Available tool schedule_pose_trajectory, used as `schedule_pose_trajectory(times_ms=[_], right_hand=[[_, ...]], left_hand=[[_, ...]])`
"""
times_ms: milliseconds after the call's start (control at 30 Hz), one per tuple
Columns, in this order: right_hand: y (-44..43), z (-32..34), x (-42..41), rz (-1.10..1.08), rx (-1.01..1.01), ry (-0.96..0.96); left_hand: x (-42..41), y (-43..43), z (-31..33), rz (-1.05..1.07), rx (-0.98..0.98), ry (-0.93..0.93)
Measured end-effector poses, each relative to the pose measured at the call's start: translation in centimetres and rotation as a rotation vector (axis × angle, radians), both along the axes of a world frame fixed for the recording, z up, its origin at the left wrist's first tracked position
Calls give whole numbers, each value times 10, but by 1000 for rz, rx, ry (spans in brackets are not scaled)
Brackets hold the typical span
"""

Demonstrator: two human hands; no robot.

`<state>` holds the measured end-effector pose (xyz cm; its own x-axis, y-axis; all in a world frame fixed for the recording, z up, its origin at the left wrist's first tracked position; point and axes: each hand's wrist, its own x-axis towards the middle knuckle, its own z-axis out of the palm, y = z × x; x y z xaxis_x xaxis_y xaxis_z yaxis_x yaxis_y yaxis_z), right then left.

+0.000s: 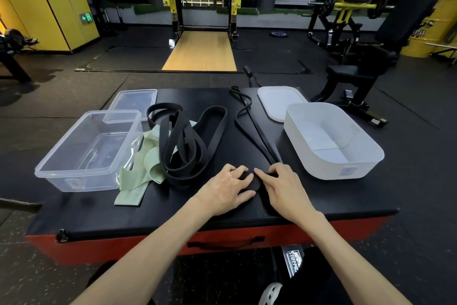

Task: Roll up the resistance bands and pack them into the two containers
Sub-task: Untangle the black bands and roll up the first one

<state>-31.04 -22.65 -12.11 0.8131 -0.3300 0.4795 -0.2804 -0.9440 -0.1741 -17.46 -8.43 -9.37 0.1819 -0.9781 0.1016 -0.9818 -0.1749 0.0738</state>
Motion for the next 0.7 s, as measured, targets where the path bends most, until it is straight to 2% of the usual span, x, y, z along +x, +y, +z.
schedule_pose_trajectory(times_ms=[133,267,400,700], right_hand=[[2,3,7,-12,-83,49],[6,5,6,-24,-120,33],[5,5,7,-17,-98,12],[2,3,4,75,-9,-31]], left_hand=[[-11,-2,-1,110,-14,-3],[-21,-4,0,150,-48,-89],[-24,-5,-5,220,-107,-146],[-29,-2,0,252,-32,-130]])
